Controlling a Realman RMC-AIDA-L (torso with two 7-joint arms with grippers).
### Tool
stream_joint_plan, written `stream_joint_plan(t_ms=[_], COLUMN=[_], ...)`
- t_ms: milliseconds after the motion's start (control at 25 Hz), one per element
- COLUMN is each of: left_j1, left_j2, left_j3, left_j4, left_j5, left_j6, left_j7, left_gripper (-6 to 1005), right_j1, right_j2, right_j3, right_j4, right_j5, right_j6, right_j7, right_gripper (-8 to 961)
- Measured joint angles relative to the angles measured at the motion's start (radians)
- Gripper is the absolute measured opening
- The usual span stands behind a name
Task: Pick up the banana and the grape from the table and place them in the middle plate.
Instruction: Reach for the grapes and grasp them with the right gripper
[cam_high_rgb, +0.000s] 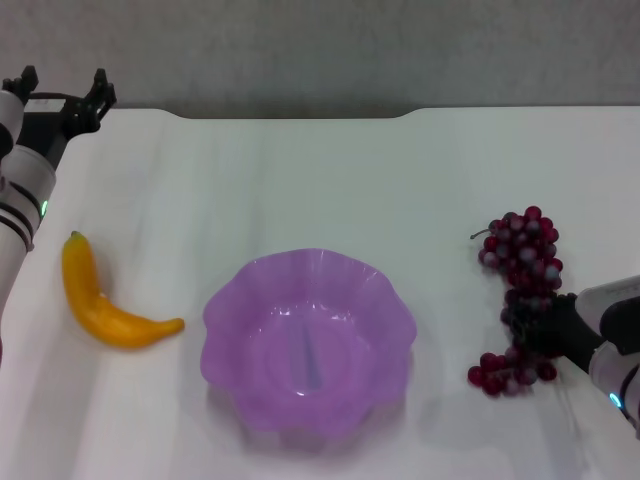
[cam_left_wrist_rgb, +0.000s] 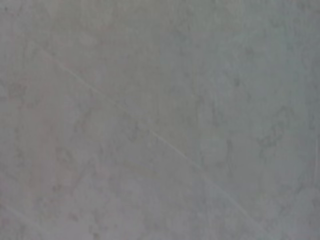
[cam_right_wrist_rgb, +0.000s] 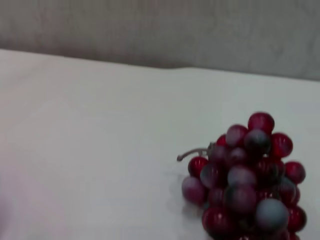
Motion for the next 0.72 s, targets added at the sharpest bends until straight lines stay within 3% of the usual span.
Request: stream_joint_plan(t_ms=[720], left_j1=[0.003], left_j2=[0.002], left_j3=[0.000], left_j4=[0.000], left_j5=[0.000], left_j6=[0.000], left_j7=[0.000], left_gripper=[903], right_j1=[-0.012], right_j2=[-0.003], right_j3=[0.002], right_j4=[0.002], right_j5=[-0.002], right_j6=[-0.083], right_j7=[-0.024], right_gripper=[419])
